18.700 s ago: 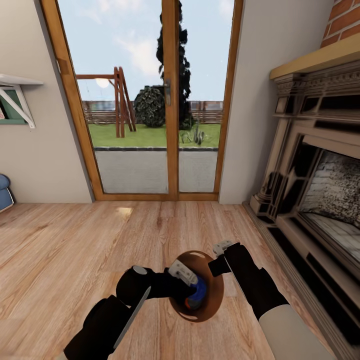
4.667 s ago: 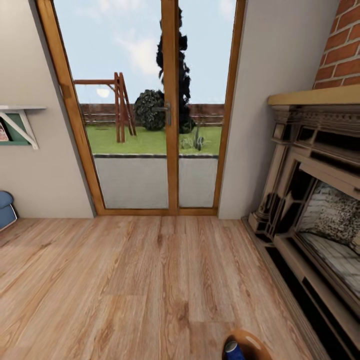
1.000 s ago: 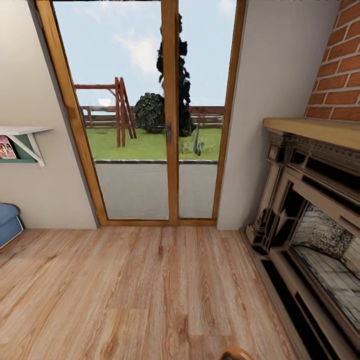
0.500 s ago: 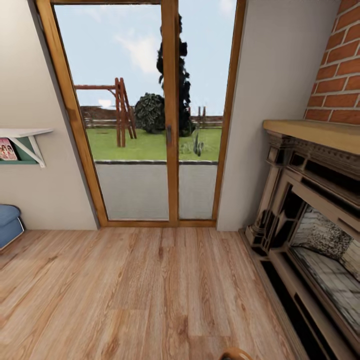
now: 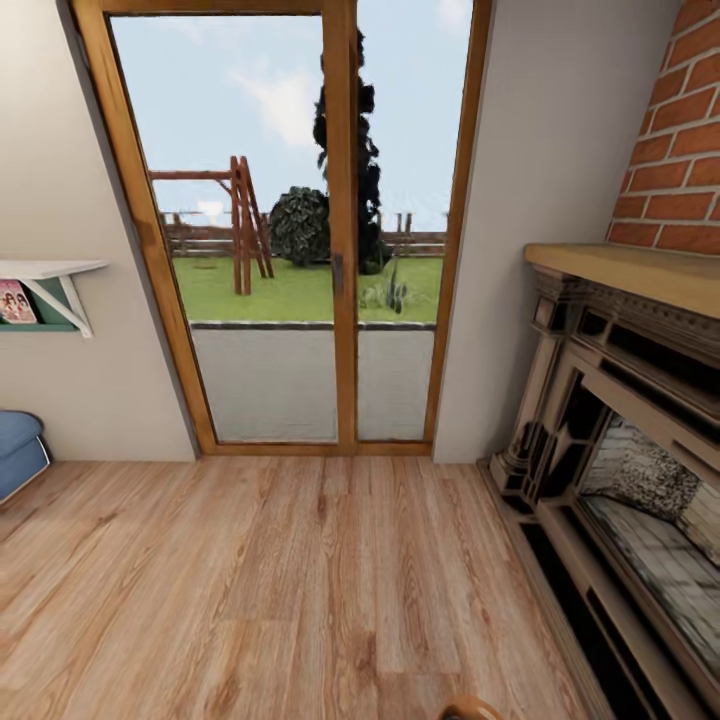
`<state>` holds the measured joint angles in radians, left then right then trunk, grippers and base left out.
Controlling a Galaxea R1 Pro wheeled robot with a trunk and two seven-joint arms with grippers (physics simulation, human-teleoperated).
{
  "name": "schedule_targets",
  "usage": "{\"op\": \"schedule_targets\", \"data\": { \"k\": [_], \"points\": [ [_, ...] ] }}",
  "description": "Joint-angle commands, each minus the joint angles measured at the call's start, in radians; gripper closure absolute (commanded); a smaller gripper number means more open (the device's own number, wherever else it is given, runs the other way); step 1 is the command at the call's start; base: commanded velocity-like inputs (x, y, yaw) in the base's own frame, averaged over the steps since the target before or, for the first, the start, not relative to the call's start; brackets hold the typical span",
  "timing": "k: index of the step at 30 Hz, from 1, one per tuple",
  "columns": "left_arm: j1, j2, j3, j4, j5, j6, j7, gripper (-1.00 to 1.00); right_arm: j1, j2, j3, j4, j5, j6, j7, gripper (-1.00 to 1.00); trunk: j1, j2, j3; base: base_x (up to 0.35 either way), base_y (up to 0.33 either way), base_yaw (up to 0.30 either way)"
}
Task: Put the three can of soda from the living room inside the tash can in the kitchen.
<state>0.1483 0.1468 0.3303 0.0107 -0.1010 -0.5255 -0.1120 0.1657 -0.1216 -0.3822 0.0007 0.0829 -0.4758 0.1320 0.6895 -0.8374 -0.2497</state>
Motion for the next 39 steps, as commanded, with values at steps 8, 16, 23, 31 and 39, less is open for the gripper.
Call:
{"op": "schedule_targets", "data": {
  "k": [8, 16, 23, 31, 39],
  "points": [
    [0.000, -0.003, -0.001, 0.000, -0.001, -0.001, 0.000, -1.00, 0.000, 0.000, 0.002, 0.004, 0.000, 0.000, 0.000, -1.00, -0.031, 0.056, 0.025, 0.000, 0.000, 0.000],
    [0.000, -0.005, -0.003, -0.002, -0.002, -0.004, -0.001, -1.00, -0.001, -0.002, 0.002, 0.000, 0.002, -0.001, 0.000, -1.00, -0.038, 0.070, 0.031, 0.000, 0.000, 0.000],
    [-0.001, -0.006, -0.002, -0.004, -0.002, -0.004, -0.002, -1.00, -0.001, 0.000, 0.001, -0.018, 0.004, -0.007, 0.002, -1.00, -0.038, 0.070, 0.031, 0.000, 0.000, 0.000],
    [-0.007, -0.007, 0.003, -0.009, 0.004, 0.001, -0.002, -1.00, -0.007, 0.001, -0.001, -0.066, 0.003, -0.004, 0.004, -1.00, -0.038, 0.070, 0.031, 0.000, 0.000, 0.000],
    [-0.014, -0.011, 0.004, -0.013, 0.007, 0.001, -0.003, -1.00, -0.009, 0.001, -0.003, -0.071, 0.000, -0.003, 0.005, -1.00, -0.038, 0.070, 0.031, 0.000, 0.000, 0.000]
  ]
}}
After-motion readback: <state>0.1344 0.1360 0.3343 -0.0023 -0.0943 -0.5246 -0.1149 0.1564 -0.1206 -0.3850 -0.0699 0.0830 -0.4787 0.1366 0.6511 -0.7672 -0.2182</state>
